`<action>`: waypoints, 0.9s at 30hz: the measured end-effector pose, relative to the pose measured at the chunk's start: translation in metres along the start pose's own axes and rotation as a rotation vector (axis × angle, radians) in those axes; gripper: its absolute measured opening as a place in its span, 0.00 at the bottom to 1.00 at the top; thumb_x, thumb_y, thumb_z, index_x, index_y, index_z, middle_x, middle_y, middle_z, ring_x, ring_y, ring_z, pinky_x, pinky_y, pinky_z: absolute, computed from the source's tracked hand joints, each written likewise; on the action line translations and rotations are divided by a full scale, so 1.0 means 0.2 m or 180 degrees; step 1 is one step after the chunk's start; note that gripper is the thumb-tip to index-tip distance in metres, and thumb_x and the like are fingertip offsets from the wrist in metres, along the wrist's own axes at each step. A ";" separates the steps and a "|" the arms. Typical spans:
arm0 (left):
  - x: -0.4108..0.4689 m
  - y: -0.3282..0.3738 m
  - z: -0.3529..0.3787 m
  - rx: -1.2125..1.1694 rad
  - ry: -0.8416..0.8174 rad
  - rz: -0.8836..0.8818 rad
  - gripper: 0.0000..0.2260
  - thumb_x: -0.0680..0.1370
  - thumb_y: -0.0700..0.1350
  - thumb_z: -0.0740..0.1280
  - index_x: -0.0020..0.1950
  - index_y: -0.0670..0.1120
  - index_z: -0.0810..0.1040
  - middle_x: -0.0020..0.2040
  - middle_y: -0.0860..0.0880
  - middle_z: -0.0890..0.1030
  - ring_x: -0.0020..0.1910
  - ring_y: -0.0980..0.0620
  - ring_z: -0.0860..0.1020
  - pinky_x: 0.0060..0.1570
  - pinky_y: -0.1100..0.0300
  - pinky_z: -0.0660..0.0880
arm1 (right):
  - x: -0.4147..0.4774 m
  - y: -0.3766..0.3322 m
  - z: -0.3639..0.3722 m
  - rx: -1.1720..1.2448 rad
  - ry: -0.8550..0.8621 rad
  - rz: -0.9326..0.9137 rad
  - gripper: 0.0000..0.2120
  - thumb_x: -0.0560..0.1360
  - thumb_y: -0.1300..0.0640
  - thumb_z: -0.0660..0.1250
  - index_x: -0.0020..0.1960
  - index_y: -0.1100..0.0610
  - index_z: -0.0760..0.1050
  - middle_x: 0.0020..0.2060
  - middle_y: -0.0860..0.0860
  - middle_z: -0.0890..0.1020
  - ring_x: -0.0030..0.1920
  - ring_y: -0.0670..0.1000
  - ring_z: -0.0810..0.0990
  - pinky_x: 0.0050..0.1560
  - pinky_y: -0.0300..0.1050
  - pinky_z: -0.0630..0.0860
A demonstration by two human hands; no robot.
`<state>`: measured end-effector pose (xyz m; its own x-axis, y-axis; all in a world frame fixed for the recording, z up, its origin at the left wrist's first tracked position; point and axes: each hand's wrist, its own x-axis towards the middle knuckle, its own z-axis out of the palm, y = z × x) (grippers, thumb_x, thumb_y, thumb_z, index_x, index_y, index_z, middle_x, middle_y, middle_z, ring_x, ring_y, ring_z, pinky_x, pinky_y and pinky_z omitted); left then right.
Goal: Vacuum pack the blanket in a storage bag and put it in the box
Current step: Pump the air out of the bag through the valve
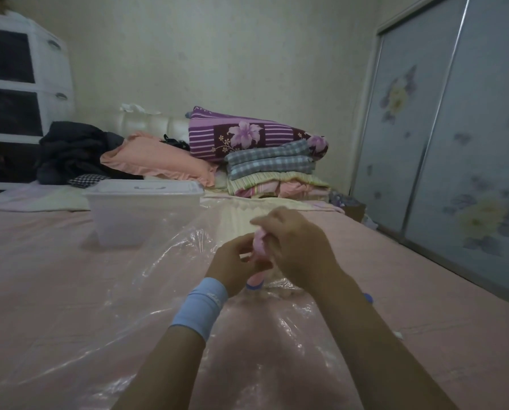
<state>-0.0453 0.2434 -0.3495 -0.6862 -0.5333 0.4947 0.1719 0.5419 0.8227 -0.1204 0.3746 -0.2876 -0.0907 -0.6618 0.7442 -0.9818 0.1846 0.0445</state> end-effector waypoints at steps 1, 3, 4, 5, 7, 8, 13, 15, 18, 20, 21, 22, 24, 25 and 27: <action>0.00 -0.01 0.00 -0.0008 0.0002 0.0009 0.20 0.66 0.38 0.78 0.55 0.54 0.81 0.48 0.54 0.85 0.48 0.57 0.82 0.56 0.55 0.79 | 0.03 -0.02 -0.07 0.0100 0.0359 -0.0104 0.19 0.80 0.52 0.55 0.64 0.52 0.79 0.53 0.51 0.80 0.48 0.51 0.78 0.41 0.40 0.73; 0.00 -0.01 0.01 0.0005 -0.0040 -0.0004 0.23 0.66 0.38 0.78 0.57 0.56 0.80 0.50 0.57 0.84 0.50 0.59 0.81 0.56 0.59 0.78 | 0.06 -0.04 -0.19 0.0251 0.1189 -0.0269 0.17 0.81 0.56 0.56 0.61 0.57 0.81 0.50 0.53 0.81 0.46 0.51 0.78 0.41 0.39 0.75; 0.00 -0.01 0.02 0.0005 -0.0052 -0.0004 0.24 0.66 0.38 0.78 0.57 0.58 0.80 0.51 0.57 0.84 0.51 0.60 0.80 0.56 0.61 0.77 | 0.06 -0.05 -0.22 0.0262 0.1529 -0.0309 0.15 0.81 0.59 0.58 0.60 0.59 0.81 0.49 0.54 0.81 0.46 0.51 0.78 0.42 0.39 0.75; -0.01 -0.01 0.02 -0.0016 -0.0062 0.0006 0.24 0.66 0.38 0.78 0.56 0.58 0.80 0.52 0.58 0.83 0.51 0.61 0.80 0.55 0.64 0.77 | 0.06 -0.06 -0.23 0.0266 0.1730 -0.0304 0.15 0.81 0.60 0.58 0.60 0.60 0.81 0.49 0.55 0.81 0.46 0.51 0.78 0.43 0.39 0.74; -0.02 -0.01 0.04 -0.0057 -0.0054 0.0050 0.23 0.66 0.38 0.78 0.54 0.59 0.80 0.51 0.57 0.83 0.49 0.62 0.80 0.53 0.67 0.77 | 0.02 -0.06 -0.18 0.0312 0.1652 -0.0182 0.15 0.80 0.61 0.59 0.61 0.60 0.81 0.51 0.55 0.81 0.49 0.52 0.79 0.44 0.39 0.75; -0.02 -0.01 0.04 -0.0064 -0.0039 0.0075 0.22 0.66 0.38 0.78 0.52 0.60 0.80 0.50 0.56 0.83 0.48 0.62 0.80 0.51 0.67 0.77 | -0.01 -0.07 -0.13 0.0301 0.1383 -0.0076 0.17 0.79 0.60 0.59 0.62 0.58 0.81 0.53 0.54 0.81 0.51 0.52 0.79 0.43 0.40 0.76; -0.04 -0.04 0.03 -0.0148 -0.0003 0.0069 0.17 0.67 0.38 0.76 0.50 0.56 0.81 0.47 0.53 0.84 0.48 0.56 0.81 0.51 0.63 0.78 | -0.13 -0.03 0.09 0.0010 -0.0118 0.0338 0.21 0.75 0.55 0.60 0.65 0.49 0.79 0.60 0.51 0.78 0.54 0.54 0.77 0.45 0.53 0.80; -0.04 -0.03 0.04 -0.0208 0.0074 0.0086 0.20 0.67 0.37 0.77 0.50 0.60 0.80 0.49 0.54 0.83 0.49 0.57 0.81 0.51 0.66 0.77 | -0.09 -0.04 0.01 0.0124 0.0193 0.0241 0.21 0.76 0.55 0.58 0.66 0.50 0.79 0.59 0.52 0.79 0.54 0.54 0.78 0.45 0.51 0.79; -0.03 -0.02 0.04 -0.0149 0.0084 0.0137 0.25 0.66 0.37 0.78 0.50 0.65 0.78 0.52 0.56 0.82 0.51 0.59 0.80 0.52 0.69 0.76 | 0.01 -0.07 -0.16 0.0268 0.1245 0.0005 0.17 0.80 0.58 0.59 0.65 0.55 0.80 0.54 0.53 0.80 0.50 0.52 0.79 0.43 0.44 0.78; -0.02 -0.02 0.04 -0.0098 -0.0010 0.0171 0.25 0.66 0.37 0.78 0.50 0.66 0.78 0.52 0.57 0.82 0.51 0.59 0.79 0.52 0.69 0.75 | 0.04 -0.08 -0.20 0.0264 0.1782 -0.0045 0.15 0.80 0.61 0.61 0.63 0.58 0.81 0.51 0.54 0.81 0.48 0.52 0.79 0.41 0.40 0.75; -0.02 -0.02 0.04 -0.0084 -0.0021 0.0180 0.25 0.66 0.37 0.78 0.49 0.66 0.78 0.51 0.57 0.83 0.50 0.59 0.79 0.52 0.68 0.76 | 0.04 -0.08 -0.18 0.0262 0.1833 -0.0012 0.15 0.80 0.62 0.61 0.62 0.58 0.81 0.51 0.54 0.81 0.48 0.51 0.79 0.41 0.38 0.75; -0.02 -0.03 0.04 -0.0095 0.0009 0.0161 0.25 0.66 0.37 0.78 0.49 0.66 0.79 0.51 0.56 0.83 0.49 0.59 0.80 0.52 0.65 0.76 | 0.03 -0.09 -0.14 0.0258 0.1693 0.0053 0.15 0.80 0.61 0.60 0.62 0.57 0.81 0.52 0.53 0.81 0.49 0.51 0.79 0.41 0.38 0.75; -0.02 -0.05 0.04 -0.0176 0.0073 0.0095 0.21 0.67 0.38 0.77 0.49 0.63 0.80 0.49 0.54 0.84 0.45 0.60 0.80 0.53 0.60 0.78 | -0.03 -0.08 -0.01 0.0177 0.0918 0.0286 0.20 0.77 0.56 0.56 0.63 0.53 0.81 0.55 0.52 0.80 0.51 0.52 0.78 0.41 0.42 0.76; -0.02 -0.06 0.04 -0.0181 0.0082 0.0046 0.18 0.68 0.39 0.76 0.49 0.60 0.81 0.48 0.53 0.84 0.45 0.59 0.81 0.53 0.58 0.79 | -0.06 -0.07 0.06 0.0110 0.0430 0.0364 0.23 0.75 0.52 0.54 0.63 0.51 0.80 0.55 0.51 0.80 0.52 0.53 0.78 0.42 0.45 0.76; -0.02 -0.07 0.03 -0.0160 0.0103 -0.0042 0.13 0.69 0.41 0.74 0.50 0.55 0.81 0.48 0.52 0.84 0.47 0.56 0.82 0.53 0.56 0.79 | -0.08 -0.06 0.11 -0.0017 -0.0119 0.0332 0.28 0.69 0.48 0.51 0.61 0.49 0.81 0.55 0.50 0.80 0.52 0.56 0.77 0.47 0.51 0.74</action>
<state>-0.0499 0.2424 -0.3647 -0.6656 -0.5613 0.4919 0.1988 0.5019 0.8417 -0.1115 0.3671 -0.3154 -0.1986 -0.6654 0.7196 -0.9658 0.2577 -0.0282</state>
